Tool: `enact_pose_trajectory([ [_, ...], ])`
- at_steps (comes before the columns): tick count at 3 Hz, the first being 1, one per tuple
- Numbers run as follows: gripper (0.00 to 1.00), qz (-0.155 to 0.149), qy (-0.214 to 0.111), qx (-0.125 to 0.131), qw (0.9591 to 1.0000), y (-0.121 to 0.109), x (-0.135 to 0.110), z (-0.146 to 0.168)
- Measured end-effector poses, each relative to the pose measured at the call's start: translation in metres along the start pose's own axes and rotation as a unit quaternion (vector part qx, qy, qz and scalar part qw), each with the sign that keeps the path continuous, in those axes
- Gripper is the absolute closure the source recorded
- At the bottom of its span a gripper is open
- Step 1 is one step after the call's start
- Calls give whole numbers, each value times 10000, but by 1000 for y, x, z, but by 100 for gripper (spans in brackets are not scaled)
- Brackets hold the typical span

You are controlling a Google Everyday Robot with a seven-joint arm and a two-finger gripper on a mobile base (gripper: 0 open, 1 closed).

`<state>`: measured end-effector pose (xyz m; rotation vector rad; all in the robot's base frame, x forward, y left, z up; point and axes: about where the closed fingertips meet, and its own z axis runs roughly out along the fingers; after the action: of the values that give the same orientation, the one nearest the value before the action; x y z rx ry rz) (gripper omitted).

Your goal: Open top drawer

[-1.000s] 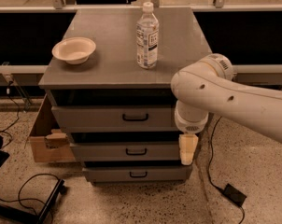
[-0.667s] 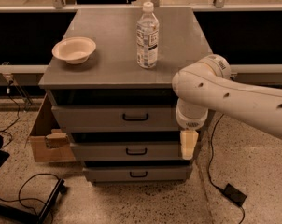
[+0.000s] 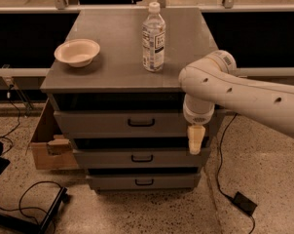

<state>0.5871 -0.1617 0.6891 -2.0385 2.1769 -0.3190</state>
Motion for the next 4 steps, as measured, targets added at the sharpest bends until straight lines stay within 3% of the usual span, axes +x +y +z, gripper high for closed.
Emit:
enact_pose_trajectory([
  [1, 0, 17, -67, -68, 10000, -4, -5, 8],
  [2, 18, 112, -218, -207, 9995, 2, -11, 12],
  [4, 64, 173, -378, -892, 9951, 61, -20, -1],
])
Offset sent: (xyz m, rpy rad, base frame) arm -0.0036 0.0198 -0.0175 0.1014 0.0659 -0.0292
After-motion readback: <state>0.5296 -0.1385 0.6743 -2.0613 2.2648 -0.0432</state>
